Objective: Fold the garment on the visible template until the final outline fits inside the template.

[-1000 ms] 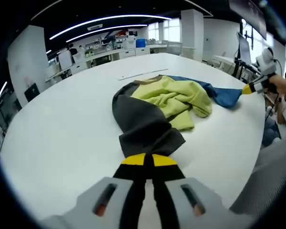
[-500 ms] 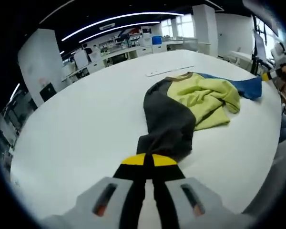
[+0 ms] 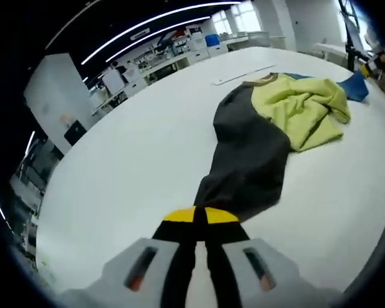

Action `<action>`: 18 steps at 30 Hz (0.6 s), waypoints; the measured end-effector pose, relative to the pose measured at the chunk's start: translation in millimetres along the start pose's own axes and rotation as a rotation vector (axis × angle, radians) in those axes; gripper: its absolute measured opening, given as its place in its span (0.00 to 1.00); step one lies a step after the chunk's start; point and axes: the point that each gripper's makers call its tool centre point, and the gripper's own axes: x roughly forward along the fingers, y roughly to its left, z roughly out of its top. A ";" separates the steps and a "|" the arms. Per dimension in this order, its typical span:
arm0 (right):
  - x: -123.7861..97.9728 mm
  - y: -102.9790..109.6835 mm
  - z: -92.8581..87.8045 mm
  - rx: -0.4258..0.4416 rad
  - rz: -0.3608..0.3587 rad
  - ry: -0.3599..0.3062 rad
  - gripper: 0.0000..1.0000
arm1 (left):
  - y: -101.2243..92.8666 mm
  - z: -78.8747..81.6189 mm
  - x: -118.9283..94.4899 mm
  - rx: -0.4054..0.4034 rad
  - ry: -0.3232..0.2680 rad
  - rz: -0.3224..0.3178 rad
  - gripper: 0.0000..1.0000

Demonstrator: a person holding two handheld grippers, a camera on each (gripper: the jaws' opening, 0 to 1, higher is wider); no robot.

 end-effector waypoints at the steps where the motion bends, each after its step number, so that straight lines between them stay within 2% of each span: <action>1: 1.7 -2.6 -0.1 0.004 -0.006 0.001 0.00 | 1.9 -0.4 1.4 0.004 0.004 0.002 0.00; 10: 15.5 -29.7 -5.3 0.033 -0.064 0.039 0.00 | 24.1 -11.9 13.4 0.070 0.048 0.050 0.00; 18: 28.2 -49.2 -5.0 0.021 -0.097 0.071 0.00 | 45.9 -21.8 20.4 0.128 0.092 0.102 0.00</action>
